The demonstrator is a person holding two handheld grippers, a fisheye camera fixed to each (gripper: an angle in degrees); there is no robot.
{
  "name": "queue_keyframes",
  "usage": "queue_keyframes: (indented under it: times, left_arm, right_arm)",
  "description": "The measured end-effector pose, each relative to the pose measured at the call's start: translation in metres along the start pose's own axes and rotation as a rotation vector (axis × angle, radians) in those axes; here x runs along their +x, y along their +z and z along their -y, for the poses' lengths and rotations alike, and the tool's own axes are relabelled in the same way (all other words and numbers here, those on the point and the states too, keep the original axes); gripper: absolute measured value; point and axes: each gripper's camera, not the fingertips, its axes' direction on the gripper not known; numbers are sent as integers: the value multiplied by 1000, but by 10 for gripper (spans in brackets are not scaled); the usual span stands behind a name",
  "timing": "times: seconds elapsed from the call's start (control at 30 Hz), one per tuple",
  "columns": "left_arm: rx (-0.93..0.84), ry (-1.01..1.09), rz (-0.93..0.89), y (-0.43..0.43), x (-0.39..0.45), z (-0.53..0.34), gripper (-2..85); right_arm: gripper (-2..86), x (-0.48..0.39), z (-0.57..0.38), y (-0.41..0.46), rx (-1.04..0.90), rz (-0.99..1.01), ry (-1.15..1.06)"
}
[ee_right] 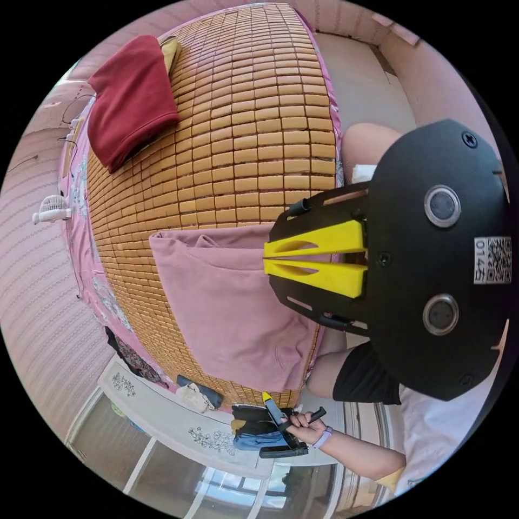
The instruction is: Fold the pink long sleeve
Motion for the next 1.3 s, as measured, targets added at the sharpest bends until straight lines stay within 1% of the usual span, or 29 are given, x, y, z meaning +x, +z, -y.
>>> queue_keyframes:
  times: [0.07,0.17,0.27,0.33,0.4,0.43,0.5,0.57,0.63,0.67,0.77,0.8,0.87,0.97,1.03,1.13,1.2,1.27,1.3]
  left_arm:
    - [22,-46,10,4,-13,-14,-9]
    - [77,-71,-4,-1,-29,-35,-7]
    - [121,-59,4,-8,-33,-50,2]
    - [139,-41,-32,-7,-28,-53,29]
    - [136,-17,-104,0,-22,-50,45]
    - [122,-20,-121,6,-18,-47,51]
    - [107,-12,-94,17,-10,-42,55]
    - [63,11,-28,30,0,-38,53]
    - [-80,19,66,58,6,-34,32]
    - [-112,24,81,64,7,-34,25]
    - [-115,76,121,70,15,-34,4]
    - [-125,92,129,73,18,-34,-1]
    - [-136,122,143,74,24,-35,-6]
    - [-122,167,162,78,30,-43,-7]
    - [-94,170,150,82,29,-52,-4]
    - [-71,128,96,78,23,-61,6]
    - [-46,131,82,68,23,-70,14]
    - [-15,167,147,55,32,-79,11]
    - [29,185,226,45,44,-86,3]
  right_arm:
    - [18,0,-10,4,25,23,1]
    - [61,-4,-24,7,57,63,9]
    - [80,-24,-33,12,84,75,-57]
    - [83,-46,-34,19,77,62,-145]
    - [87,-92,-33,31,51,81,-353]
    - [88,-105,-33,35,39,85,-415]
    - [93,-159,-33,55,-13,34,-634]
    - [94,-191,-32,73,-56,-17,-739]
    - [89,-210,-25,96,-120,-121,-754]
    - [82,-216,-19,111,-172,-194,-736]
    - [49,-229,-8,115,-233,-192,-750]
    - [27,-235,-6,109,-247,-159,-776]
    - [20,-243,-7,96,-237,-100,-830]
    - [25,-247,-5,104,-305,-116,-861]
    - [32,-246,0,116,-329,-112,-817]
    - [46,-252,6,121,-312,-81,-762]
    - [62,-262,6,117,-313,-89,-803]
    - [66,-269,2,109,-305,-123,-859]
    - [62,-272,0,105,-290,-178,-891]
